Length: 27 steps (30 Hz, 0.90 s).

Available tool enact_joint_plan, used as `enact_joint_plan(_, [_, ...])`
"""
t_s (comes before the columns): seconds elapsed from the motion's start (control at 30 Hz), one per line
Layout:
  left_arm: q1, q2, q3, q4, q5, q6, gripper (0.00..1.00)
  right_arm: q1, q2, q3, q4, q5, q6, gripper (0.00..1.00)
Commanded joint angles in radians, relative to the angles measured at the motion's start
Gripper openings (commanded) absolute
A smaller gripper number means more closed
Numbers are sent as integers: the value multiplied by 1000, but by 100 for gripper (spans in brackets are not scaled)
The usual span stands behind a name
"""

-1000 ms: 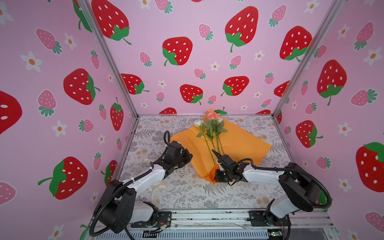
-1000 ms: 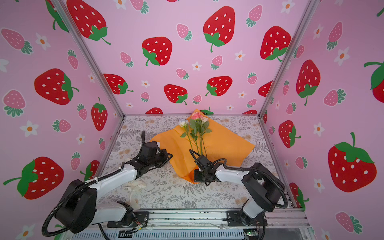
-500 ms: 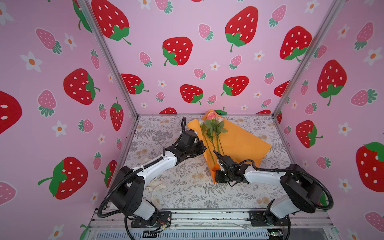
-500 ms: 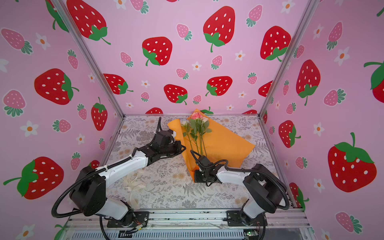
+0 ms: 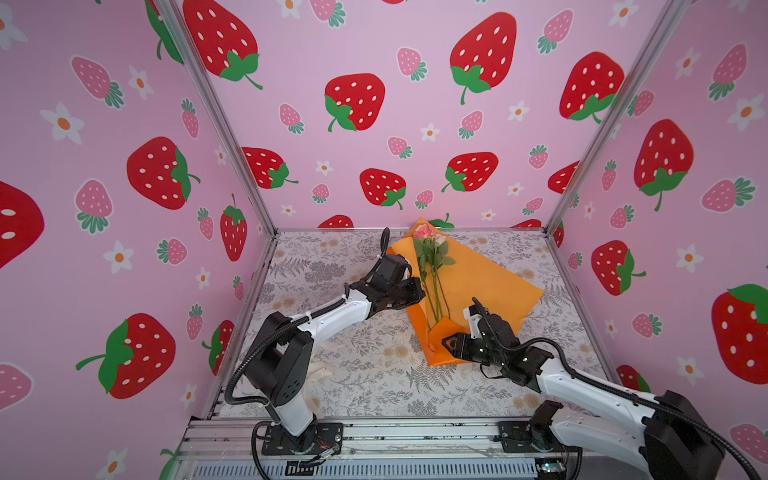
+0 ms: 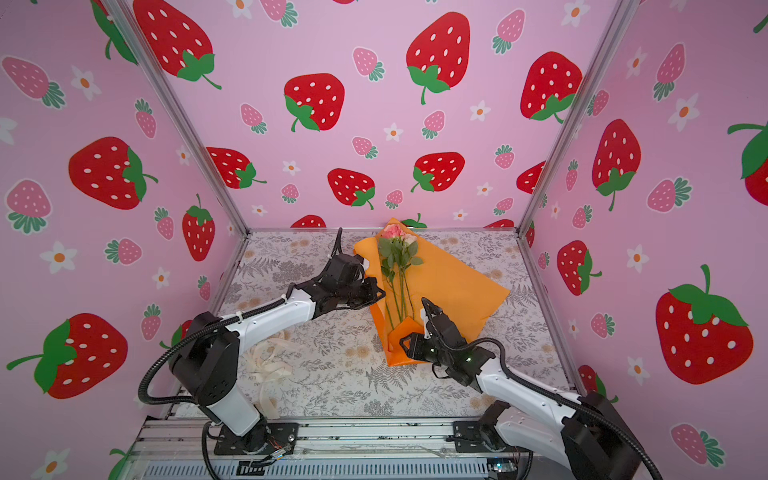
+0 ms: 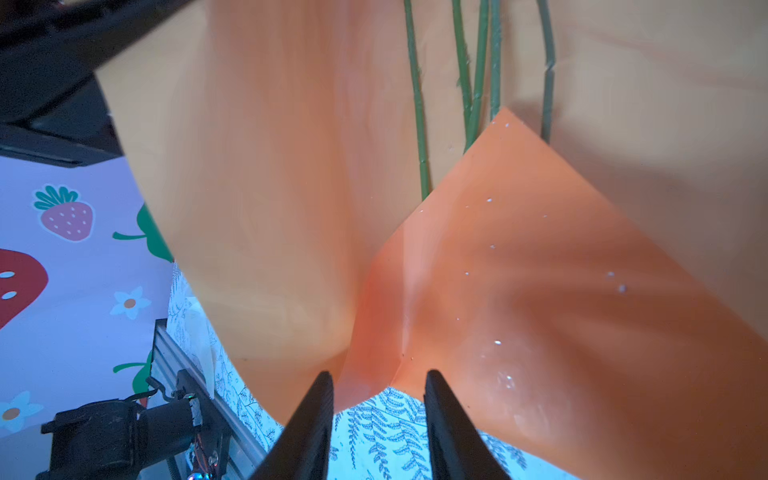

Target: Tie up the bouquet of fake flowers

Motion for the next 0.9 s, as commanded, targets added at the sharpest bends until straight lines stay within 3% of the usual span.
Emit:
enact_joint_plan(0.0, [-21, 52, 83, -39, 35, 19, 0, -12, -75, -24, 8, 36, 9, 49])
enact_joint_plan(0.13, [-36, 112, 130, -67, 35, 13, 1, -11, -82, -4, 31, -24, -51, 51])
enact_joint_plan(0.2, [-42, 133, 148, -67, 40, 7, 1, -12, -78, 9, 53, -72, -61, 56])
enact_joint_plan(0.33, [-51, 158, 181, -74, 39, 8, 2, -1, 12, 52, 70, -112, -74, 57])
enact_joint_plan(0.87, [-53, 190, 228, -107, 58, -3, 5, 41, 234, 179, 100, 117, -2, 58])
